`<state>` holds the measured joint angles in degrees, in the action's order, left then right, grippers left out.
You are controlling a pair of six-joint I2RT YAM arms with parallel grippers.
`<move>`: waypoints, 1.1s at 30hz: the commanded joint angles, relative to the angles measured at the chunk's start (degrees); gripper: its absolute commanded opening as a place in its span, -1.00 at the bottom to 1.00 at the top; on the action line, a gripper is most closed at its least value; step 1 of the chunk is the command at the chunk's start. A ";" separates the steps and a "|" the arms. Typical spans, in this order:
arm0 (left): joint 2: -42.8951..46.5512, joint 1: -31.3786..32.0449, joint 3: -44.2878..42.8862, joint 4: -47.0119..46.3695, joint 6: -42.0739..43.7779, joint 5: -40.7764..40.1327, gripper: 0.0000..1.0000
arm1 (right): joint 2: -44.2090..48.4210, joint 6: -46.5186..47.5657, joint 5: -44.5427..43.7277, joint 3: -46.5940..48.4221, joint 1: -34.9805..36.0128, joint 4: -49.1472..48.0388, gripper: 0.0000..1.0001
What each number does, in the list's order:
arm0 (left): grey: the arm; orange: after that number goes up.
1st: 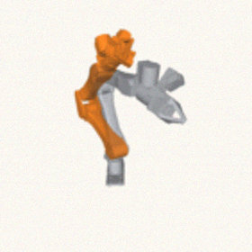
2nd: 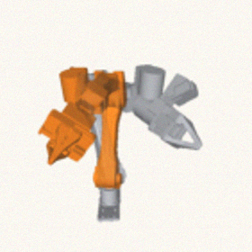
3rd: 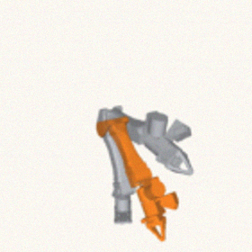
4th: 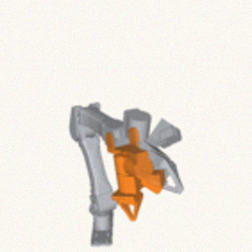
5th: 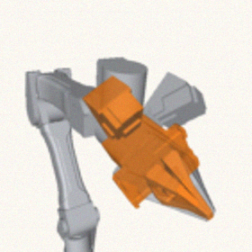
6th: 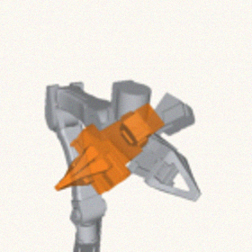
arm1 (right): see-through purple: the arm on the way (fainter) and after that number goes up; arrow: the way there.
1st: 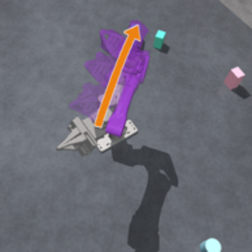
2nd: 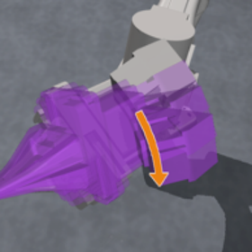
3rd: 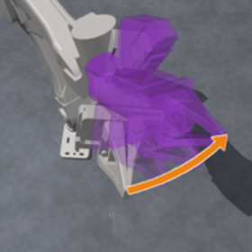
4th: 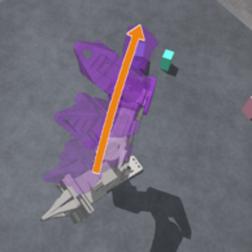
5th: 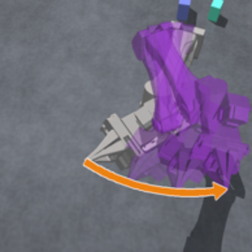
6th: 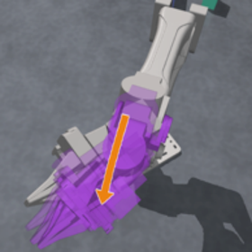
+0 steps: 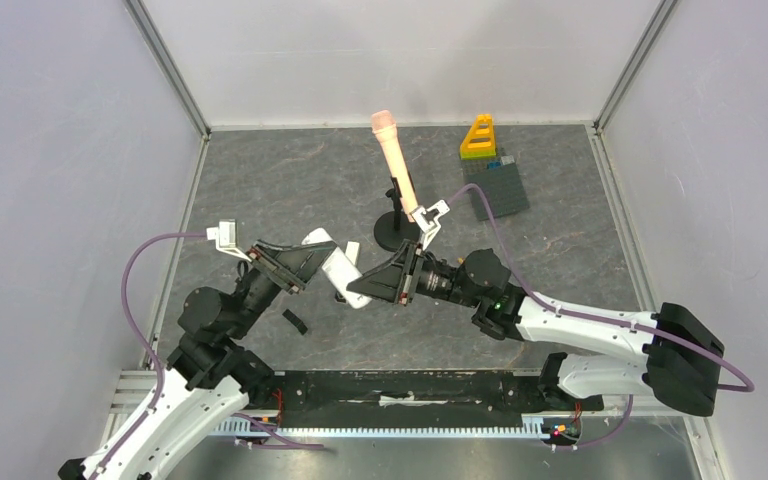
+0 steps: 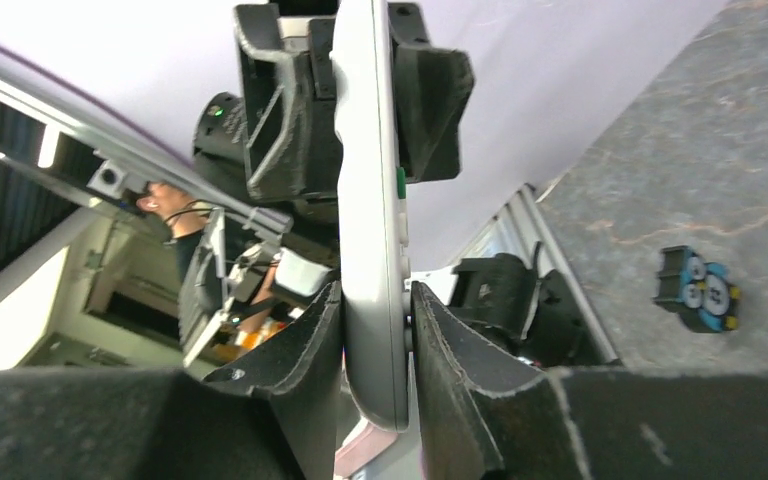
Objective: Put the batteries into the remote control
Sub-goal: Turn over the remote control.
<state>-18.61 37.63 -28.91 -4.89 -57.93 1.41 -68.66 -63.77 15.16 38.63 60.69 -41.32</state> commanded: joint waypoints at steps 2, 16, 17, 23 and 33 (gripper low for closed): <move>-2.97 0.08 0.48 -6.07 1.19 3.20 0.02 | 0.28 -6.61 4.45 -1.27 -0.02 -10.40 -0.38; -3.34 0.02 -0.03 -3.62 1.70 2.01 -0.96 | 4.09 -0.02 -2.88 -3.82 -0.30 -3.16 0.79; -3.45 0.07 -0.60 -2.56 2.14 1.30 -0.96 | 5.33 1.24 -4.04 -4.27 -0.31 -1.88 0.87; -5.01 0.07 -2.69 1.74 2.32 -3.95 -0.96 | 9.39 5.21 -7.92 -5.97 -0.01 6.11 0.96; -7.99 0.06 -6.17 9.88 -11.03 -5.72 -0.96 | 0.45 -8.86 -5.00 -8.14 2.47 -7.44 0.96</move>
<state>-26.44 37.85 -32.47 3.92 -62.37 -2.87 -65.58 -66.37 10.22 31.14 61.93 -41.58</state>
